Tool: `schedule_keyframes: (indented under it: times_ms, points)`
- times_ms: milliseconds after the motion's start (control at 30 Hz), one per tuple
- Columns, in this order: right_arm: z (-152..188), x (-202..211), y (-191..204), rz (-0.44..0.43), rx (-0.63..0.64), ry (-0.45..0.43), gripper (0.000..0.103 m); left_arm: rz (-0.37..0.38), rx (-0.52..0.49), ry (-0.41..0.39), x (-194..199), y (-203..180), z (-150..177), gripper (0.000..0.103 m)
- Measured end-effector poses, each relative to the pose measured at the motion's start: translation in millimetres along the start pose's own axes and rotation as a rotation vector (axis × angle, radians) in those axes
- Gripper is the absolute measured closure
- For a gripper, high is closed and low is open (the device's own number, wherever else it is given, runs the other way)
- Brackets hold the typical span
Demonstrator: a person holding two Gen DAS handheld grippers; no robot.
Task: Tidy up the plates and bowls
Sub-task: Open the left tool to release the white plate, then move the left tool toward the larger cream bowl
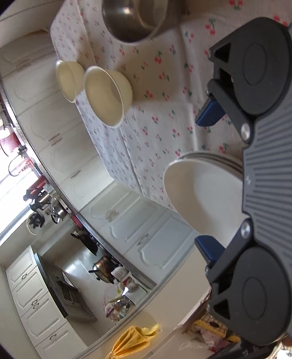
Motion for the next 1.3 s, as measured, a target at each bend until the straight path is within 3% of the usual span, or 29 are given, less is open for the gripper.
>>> schedule_keyframes:
  times_ms: [633, 1300]
  points:
    - [-3, 57, -24, 0.128, 0.108, -0.180, 0.000, -0.040, -0.108, -0.038, 18, -33, -3, 0.000]
    - [13, 125, -85, 0.166, 0.007, -0.290, 0.000, 0.005, -0.305, -0.048, 32, -120, 26, 0.000]
Point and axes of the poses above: each gripper's, at about its wrist camera, not at the fingertips, and x roughly against the way its jaws point, y to its left, z to its underside, the point moved 7 cm from there along -x, roughly the way its jaws point, and after that the axes turned 6 degrees about y, right-handed, at the moved point
